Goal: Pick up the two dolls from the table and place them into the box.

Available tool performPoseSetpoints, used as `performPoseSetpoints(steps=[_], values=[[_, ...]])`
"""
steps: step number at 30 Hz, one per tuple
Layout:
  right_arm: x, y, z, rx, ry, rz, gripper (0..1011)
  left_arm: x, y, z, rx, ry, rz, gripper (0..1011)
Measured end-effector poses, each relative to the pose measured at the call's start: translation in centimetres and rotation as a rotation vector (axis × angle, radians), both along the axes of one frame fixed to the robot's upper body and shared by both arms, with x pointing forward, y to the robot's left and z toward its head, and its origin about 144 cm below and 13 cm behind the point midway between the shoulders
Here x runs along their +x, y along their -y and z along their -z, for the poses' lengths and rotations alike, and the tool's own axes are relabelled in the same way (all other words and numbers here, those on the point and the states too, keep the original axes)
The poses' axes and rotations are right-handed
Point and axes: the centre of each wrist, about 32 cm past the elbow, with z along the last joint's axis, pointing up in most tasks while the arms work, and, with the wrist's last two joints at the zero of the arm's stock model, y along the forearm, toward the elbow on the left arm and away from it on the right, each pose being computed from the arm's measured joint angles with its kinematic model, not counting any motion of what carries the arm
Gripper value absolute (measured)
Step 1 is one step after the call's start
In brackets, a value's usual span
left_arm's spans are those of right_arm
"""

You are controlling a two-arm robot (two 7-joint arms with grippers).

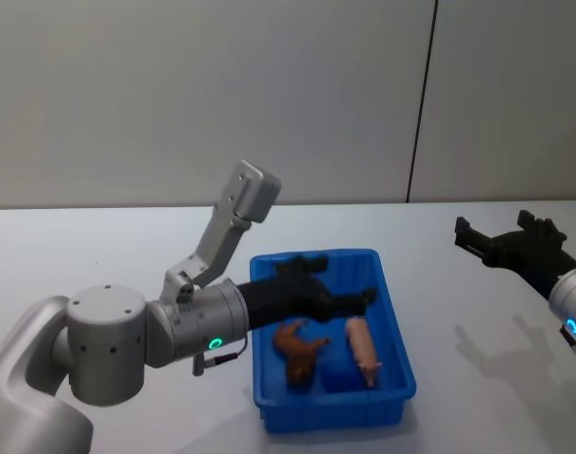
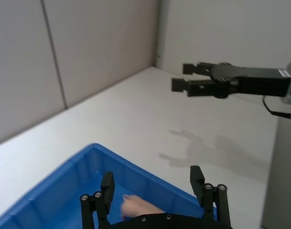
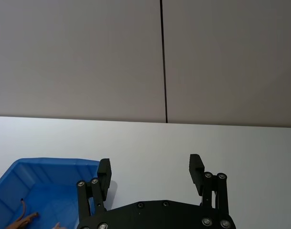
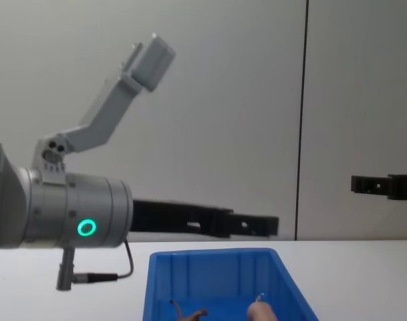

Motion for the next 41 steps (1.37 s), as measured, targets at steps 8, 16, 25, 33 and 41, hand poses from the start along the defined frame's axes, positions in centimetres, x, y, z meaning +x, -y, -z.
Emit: performPoseSetpoints(steps=[8, 16, 25, 33, 41], values=[[0.0, 0.0, 0.0, 0.000, 0.000, 0.000, 1001, -1.0, -0.3, -1.0, 0.005, 0.114, -0.114, 1001], [0.0, 0.0, 0.0, 0.000, 0.000, 0.000, 1001, -2.0, -0.4, -1.9, 0.020, 0.229, -0.227, 1001], [0.0, 0.0, 0.0, 0.000, 0.001, 0.000, 1001, -2.6, -0.5, -2.7, 0.030, 0.313, -0.307, 1001], [-0.7, 0.0, 0.5, -0.010, 0.032, -0.004, 1001, -2.9, -0.3, -1.9, 0.040, 0.338, -0.329, 1001], [-2.3, 0.0, 1.5, -0.027, 0.104, -0.022, 1001, -3.8, 0.2, 0.1, 0.061, 0.407, -0.382, 1001]])
